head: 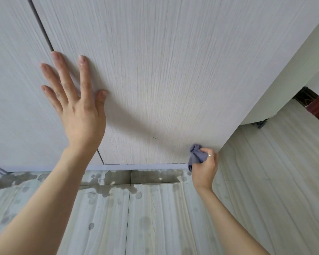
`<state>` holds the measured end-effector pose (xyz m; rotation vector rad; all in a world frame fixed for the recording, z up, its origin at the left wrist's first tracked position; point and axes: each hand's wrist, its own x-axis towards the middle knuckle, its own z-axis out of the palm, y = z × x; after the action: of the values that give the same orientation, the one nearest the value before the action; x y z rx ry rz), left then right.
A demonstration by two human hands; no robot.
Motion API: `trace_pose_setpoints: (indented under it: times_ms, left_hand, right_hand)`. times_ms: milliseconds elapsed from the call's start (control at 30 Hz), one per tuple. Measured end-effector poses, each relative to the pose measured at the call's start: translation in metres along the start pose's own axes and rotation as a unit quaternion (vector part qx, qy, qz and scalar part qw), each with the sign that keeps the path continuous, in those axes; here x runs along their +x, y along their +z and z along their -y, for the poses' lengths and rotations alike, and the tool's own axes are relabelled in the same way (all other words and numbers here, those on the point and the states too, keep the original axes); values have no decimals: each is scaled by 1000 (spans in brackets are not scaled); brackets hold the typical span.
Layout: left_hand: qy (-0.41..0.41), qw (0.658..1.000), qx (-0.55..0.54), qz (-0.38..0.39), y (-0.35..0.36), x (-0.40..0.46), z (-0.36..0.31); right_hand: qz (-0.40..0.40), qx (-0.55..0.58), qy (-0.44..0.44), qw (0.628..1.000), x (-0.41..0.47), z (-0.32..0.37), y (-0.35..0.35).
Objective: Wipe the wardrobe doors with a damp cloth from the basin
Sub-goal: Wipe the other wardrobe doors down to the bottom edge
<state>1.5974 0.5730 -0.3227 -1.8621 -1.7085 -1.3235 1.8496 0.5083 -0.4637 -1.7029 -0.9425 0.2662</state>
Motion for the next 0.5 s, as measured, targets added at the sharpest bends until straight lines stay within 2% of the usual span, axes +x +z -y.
trace_pose_setpoints:
  times_ms: [100, 200, 300, 400, 500]
  left_hand:
    - [-2, 1000, -1, -3, 1, 0, 0]
    - [-6, 1000, -5, -1, 1, -1, -2]
    - [-12, 1000, -4, 5, 2, -1, -2]
    - [-11, 1000, -6, 6, 2, -2, 0]
    - [-5, 1000, -1, 1, 3, 1, 2]
  right_hand:
    - [-64, 69, -102, 990, 14, 39, -3]
    - [-89, 18, -206, 974, 23, 55, 2]
    - [10, -125, -232, 965, 8, 30, 7]
    - [126, -260, -263, 921, -10, -10, 10]
    - [157, -269, -214, 926, -10, -16, 11]
